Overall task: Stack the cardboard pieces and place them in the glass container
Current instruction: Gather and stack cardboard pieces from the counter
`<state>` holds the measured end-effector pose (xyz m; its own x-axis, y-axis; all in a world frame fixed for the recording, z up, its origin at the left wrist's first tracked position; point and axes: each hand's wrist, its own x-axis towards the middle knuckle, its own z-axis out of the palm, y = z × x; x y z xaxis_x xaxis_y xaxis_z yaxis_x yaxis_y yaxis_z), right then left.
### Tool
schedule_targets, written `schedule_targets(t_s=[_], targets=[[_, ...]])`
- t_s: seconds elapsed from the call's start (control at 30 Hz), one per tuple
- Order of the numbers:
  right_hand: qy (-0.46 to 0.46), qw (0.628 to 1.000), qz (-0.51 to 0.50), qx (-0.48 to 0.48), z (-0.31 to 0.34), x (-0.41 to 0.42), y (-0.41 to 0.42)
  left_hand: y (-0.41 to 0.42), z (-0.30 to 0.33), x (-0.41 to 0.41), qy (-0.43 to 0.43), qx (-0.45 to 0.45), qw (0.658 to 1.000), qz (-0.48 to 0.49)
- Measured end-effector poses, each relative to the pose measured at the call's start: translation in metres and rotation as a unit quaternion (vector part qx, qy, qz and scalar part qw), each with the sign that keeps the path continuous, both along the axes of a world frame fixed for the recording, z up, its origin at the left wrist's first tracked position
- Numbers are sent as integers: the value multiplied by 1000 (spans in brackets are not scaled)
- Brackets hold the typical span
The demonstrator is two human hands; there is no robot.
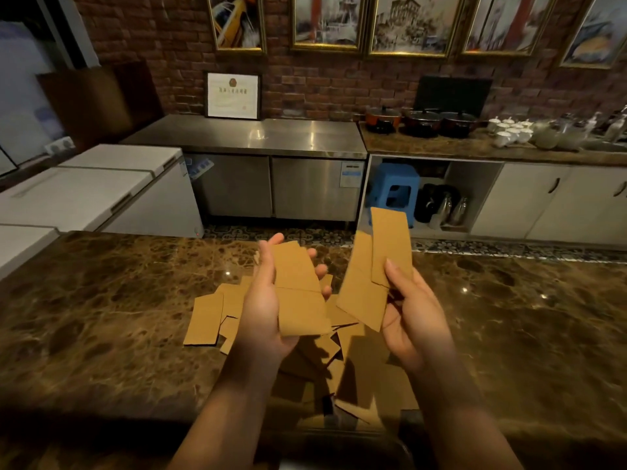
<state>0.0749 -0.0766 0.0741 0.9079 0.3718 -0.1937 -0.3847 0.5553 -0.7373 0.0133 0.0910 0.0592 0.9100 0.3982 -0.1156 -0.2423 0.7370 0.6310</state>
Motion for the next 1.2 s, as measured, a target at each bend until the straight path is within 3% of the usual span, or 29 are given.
schedule_targets(t_s=[0.27, 0.43, 0.7, 0.8, 0.93, 1.03, 1.1, 1.2], targets=[[-16, 998, 7, -60, -3, -3, 9, -14, -1, -1, 53, 96, 994, 5], [-133, 974, -3, -185, -7, -16, 24, -27, -3, 3, 26, 75, 997, -17], [-204, 961, 21, -187, -1, -7, 12, -17, -5, 4, 26, -15, 999, -28], [-297, 928, -12, -226, 0, -1, 6, -10, -2, 3, 63, 7, 996, -70], [-436, 814, -39, -382, -10, 2, 11, -12, 2, -1, 70, 39, 989, -123], [-489, 764, -8, -421, -17, 2, 14, -17, -4, 0, 75, 72, 981, -166], [-493, 754, 56, -430, -19, 8, 11, -19, -7, 0, 101, 29, 974, -199], [-426, 796, 92, -419, -25, 25, -10, -17, -16, 2, 40, -57, 977, -201]])
